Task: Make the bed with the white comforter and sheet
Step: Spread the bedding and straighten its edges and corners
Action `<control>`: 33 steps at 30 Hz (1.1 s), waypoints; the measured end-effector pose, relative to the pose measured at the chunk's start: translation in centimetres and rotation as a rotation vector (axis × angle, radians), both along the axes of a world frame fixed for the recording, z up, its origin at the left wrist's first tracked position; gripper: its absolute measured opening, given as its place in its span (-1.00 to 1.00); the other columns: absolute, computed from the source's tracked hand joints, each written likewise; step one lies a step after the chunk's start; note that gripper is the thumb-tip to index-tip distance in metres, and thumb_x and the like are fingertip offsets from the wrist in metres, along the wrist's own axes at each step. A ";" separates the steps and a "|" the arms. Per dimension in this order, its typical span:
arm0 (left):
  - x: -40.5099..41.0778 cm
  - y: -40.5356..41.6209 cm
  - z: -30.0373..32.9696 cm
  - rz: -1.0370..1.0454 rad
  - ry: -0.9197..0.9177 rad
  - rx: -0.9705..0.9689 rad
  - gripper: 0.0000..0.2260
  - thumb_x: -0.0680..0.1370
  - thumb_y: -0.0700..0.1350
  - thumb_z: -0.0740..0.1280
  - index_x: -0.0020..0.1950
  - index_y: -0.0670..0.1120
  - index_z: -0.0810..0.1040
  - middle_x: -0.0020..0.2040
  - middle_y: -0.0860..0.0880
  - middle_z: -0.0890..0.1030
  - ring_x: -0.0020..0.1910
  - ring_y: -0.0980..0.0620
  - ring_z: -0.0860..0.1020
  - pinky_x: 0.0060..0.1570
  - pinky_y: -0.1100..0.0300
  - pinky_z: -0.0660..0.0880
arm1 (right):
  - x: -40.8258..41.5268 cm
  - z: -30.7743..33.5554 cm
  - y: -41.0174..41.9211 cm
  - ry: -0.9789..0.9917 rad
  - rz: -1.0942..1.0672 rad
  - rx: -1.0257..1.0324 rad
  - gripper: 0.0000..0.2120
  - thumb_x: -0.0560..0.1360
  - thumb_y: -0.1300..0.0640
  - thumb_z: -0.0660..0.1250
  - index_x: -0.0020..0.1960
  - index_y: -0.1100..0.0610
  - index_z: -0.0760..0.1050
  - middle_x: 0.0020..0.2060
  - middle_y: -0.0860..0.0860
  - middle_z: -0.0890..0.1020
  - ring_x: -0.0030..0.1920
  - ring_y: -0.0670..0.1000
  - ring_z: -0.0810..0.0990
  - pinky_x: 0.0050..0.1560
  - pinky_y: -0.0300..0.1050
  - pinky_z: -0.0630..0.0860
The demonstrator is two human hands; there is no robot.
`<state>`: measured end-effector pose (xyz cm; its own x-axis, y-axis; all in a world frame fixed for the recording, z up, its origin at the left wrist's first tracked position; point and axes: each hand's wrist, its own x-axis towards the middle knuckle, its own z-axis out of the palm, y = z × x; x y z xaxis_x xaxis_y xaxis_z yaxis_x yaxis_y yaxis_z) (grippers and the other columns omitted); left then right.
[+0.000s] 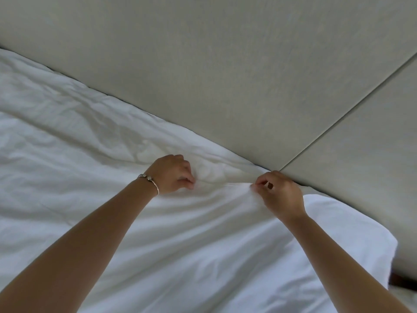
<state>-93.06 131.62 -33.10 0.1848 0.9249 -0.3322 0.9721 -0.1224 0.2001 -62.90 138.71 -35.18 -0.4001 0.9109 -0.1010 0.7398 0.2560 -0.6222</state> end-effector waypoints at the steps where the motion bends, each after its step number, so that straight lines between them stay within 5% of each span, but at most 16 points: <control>1: 0.0 -0.2 0.0 -0.014 0.023 -0.013 -0.79 0.56 0.17 0.27 0.12 0.21 0.63 0.07 0.17 0.56 0.11 0.09 0.41 0.00 0.28 0.25 | 0.2 0.0 -0.1 -0.029 0.015 -0.047 -0.85 0.39 -0.03 0.51 -0.12 -0.10 0.55 -0.19 -0.18 0.55 -0.18 -0.14 0.50 -0.19 -0.17 0.39; 5: 0.6 -0.8 -0.5 0.094 0.067 -0.008 -0.74 0.56 0.15 0.27 0.21 0.16 0.59 0.12 0.13 0.54 0.17 0.09 0.41 0.11 0.26 0.30 | 1.3 -0.7 -0.4 -0.158 -0.007 -0.036 -0.86 0.49 -0.04 0.41 -0.05 0.01 0.61 -0.13 -0.09 0.64 -0.06 0.04 0.60 -0.19 -0.16 0.32; 10: 1.0 -0.7 -0.7 0.164 0.003 -0.064 -0.80 0.55 0.14 0.30 0.03 0.04 0.54 0.00 0.13 0.52 0.07 0.11 0.40 -0.07 0.28 0.23 | 1.0 -0.5 0.1 -0.138 -0.100 0.011 -0.86 0.56 -0.05 0.32 -0.01 0.00 0.59 -0.21 -0.04 0.67 -0.12 0.12 0.61 -0.21 -0.13 0.31; 15: -0.3 0.5 -0.1 0.277 -0.130 -0.132 -0.87 0.60 -0.04 0.28 -0.12 0.02 0.38 -0.13 0.08 0.41 -0.12 -0.03 0.46 -0.11 0.13 0.37 | 0.9 -1.1 0.9 -0.312 -0.108 0.062 -0.76 0.57 -0.18 0.25 0.02 -0.07 0.58 -0.18 -0.03 0.68 -0.10 0.13 0.62 -0.22 -0.13 0.36; 21: -0.3 3.1 0.7 0.417 -0.329 -0.156 -0.80 0.58 -0.17 0.29 -0.18 0.05 0.37 -0.29 0.03 0.44 -0.26 0.00 0.36 -0.25 0.26 0.33 | 2.3 -2.5 2.3 -0.188 -0.170 0.035 -0.85 0.58 0.11 0.29 -0.05 0.11 0.61 -0.07 0.06 0.61 -0.14 0.20 0.58 -0.28 -0.12 0.31; 24: -0.5 3.2 0.8 0.357 -0.281 -0.284 -0.81 0.45 -0.02 0.47 -0.01 0.15 0.52 -0.10 0.13 0.53 -0.08 0.11 0.48 -0.09 0.28 0.38 | 3.5 -1.8 2.8 -0.058 -0.172 0.002 -0.87 0.52 0.02 0.38 -0.08 0.08 0.57 -0.27 -0.05 0.56 -0.23 0.13 0.56 -0.29 -0.13 0.34; 28: -0.5 3.1 0.5 0.385 -0.371 -0.060 -0.91 0.46 -0.10 0.48 -0.13 0.09 0.64 -0.15 0.11 0.52 -0.13 0.13 0.50 -0.06 0.28 0.34 | 4.1 -1.3 1.9 0.057 -0.060 0.022 -0.78 0.31 -0.18 0.54 -0.20 -0.09 0.60 -0.29 -0.20 0.50 -0.32 -0.11 0.52 -0.33 -0.24 0.41; 30: -0.6 3.4 0.3 0.325 -0.310 0.059 -0.94 0.50 -0.15 0.43 -0.07 -0.10 0.69 -0.20 0.07 0.51 -0.15 0.03 0.52 -0.06 0.28 0.33 | 3.7 -1.7 1.8 0.031 -0.074 0.095 -0.77 0.33 -0.18 0.49 -0.27 -0.02 0.63 -0.31 -0.16 0.56 -0.31 0.00 0.59 -0.33 -0.20 0.43; 33: -1.2 5.3 0.5 0.280 -0.250 0.166 -0.89 0.55 -0.17 0.38 -0.04 -0.17 0.67 -0.15 -0.03 0.56 -0.11 -0.06 0.55 -0.01 0.19 0.40 | 2.3 -2.0 2.1 -0.091 -0.235 0.025 -0.77 0.49 -0.17 0.39 -0.09 -0.02 0.67 -0.17 -0.01 0.68 -0.10 0.16 0.62 -0.18 -0.10 0.43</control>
<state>-94.25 136.90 -32.57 -0.0257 0.9882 -0.1509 0.8965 0.0895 0.4338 -60.62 140.81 -37.14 -0.1678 0.9804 -0.1028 0.8336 0.0854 -0.5457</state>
